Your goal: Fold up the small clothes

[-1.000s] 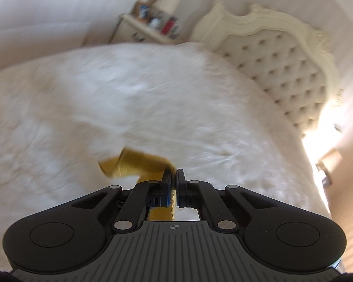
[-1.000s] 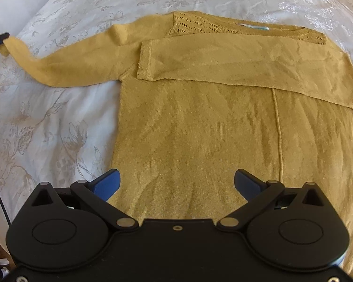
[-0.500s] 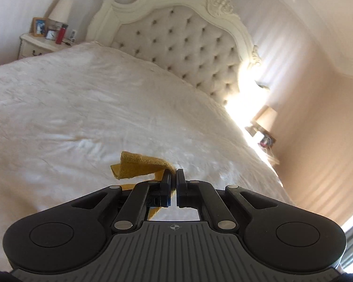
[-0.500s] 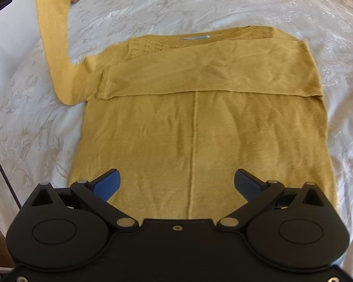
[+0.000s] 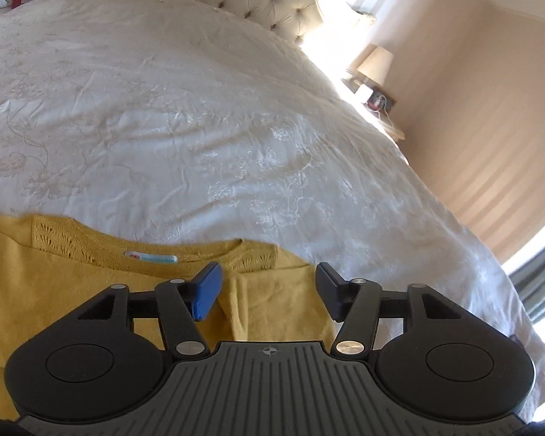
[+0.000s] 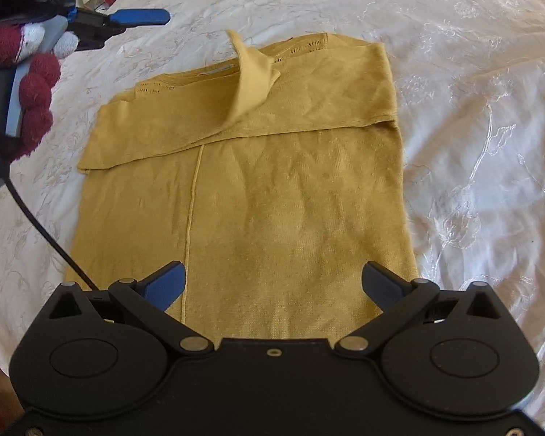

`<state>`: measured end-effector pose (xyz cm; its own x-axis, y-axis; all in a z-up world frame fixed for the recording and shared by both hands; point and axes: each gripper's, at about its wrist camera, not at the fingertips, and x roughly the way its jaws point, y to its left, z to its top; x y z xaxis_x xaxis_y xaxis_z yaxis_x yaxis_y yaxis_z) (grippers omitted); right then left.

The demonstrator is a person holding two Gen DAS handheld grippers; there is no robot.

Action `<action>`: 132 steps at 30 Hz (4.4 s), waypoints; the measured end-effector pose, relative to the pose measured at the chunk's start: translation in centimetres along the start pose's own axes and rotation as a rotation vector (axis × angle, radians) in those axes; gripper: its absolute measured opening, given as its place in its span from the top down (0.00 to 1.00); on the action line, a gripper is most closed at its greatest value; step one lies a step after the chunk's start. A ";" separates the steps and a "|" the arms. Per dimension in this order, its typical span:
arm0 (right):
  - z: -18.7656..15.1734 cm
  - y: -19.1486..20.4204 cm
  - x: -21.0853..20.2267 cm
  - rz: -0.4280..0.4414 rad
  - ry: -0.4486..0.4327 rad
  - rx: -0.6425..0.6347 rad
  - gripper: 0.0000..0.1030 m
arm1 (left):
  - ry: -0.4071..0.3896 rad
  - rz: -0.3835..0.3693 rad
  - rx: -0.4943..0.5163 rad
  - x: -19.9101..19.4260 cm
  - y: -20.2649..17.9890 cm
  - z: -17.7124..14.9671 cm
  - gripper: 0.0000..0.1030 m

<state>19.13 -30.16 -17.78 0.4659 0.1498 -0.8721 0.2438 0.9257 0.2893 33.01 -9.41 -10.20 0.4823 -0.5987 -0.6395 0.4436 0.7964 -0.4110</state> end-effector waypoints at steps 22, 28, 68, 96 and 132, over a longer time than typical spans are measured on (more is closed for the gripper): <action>13.1 2.9 6.4 -0.039 -0.038 -0.149 0.01 | 0.239 0.459 -0.265 -3.7 18.8 -9.5 0.37; 15.3 4.7 10.5 -0.066 -0.010 -0.200 0.01 | 0.252 0.415 -0.208 -2.6 18.3 -9.8 0.08; 17.0 -2.0 6.2 0.118 -0.084 -0.080 0.88 | 0.184 0.502 -0.132 -1.5 16.7 -11.0 0.00; 14.6 -8.0 11.5 -0.165 0.036 -0.045 0.03 | 0.040 0.445 -0.086 -4.4 17.0 -3.0 0.00; 10.8 -11.1 6.9 -0.187 0.000 0.105 0.01 | 0.182 0.564 -0.144 -5.7 20.3 -6.4 0.00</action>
<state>28.81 -43.16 -22.73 0.4039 -0.0212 -0.9146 0.4133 0.8961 0.1618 34.47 10.73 -19.03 0.4710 -0.0676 -0.8796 0.0445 0.9976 -0.0528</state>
